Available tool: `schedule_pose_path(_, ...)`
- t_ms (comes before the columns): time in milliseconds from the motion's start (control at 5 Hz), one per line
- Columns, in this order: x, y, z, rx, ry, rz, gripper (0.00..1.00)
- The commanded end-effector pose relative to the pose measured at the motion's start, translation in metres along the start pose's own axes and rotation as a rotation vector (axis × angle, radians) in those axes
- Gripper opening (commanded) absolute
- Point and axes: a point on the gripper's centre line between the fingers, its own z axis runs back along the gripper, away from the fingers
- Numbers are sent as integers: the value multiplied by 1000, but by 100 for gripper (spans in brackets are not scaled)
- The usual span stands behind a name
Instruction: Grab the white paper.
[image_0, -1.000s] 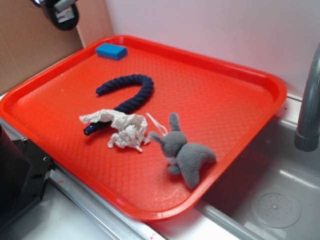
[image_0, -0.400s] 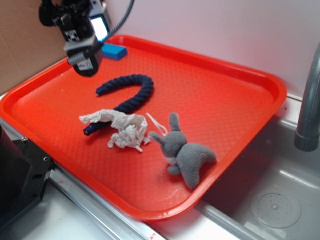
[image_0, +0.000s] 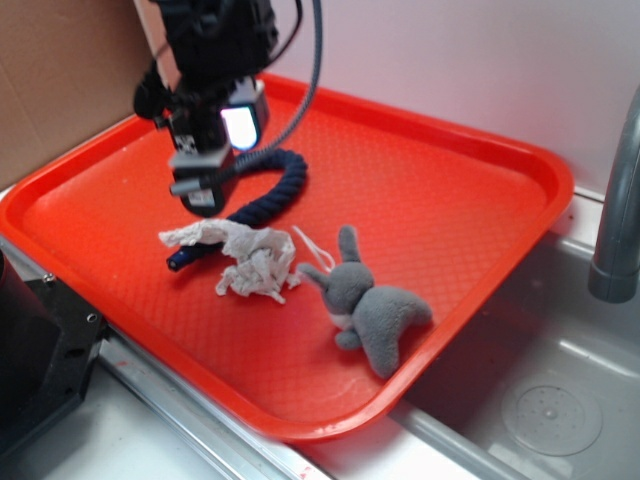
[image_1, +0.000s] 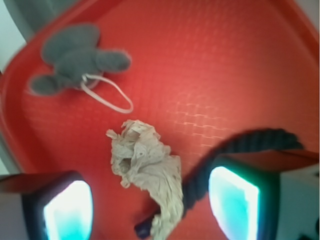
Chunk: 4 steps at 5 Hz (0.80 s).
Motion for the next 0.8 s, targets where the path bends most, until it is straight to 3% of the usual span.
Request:
schedule_pose_path(0,2,0,-44,43,108,-56,100)
schedule_pose_path(400,2,-4,-68,6,162,-137,100)
schedule_pose_path(600,2,-2,-70,13,172,-126,0)
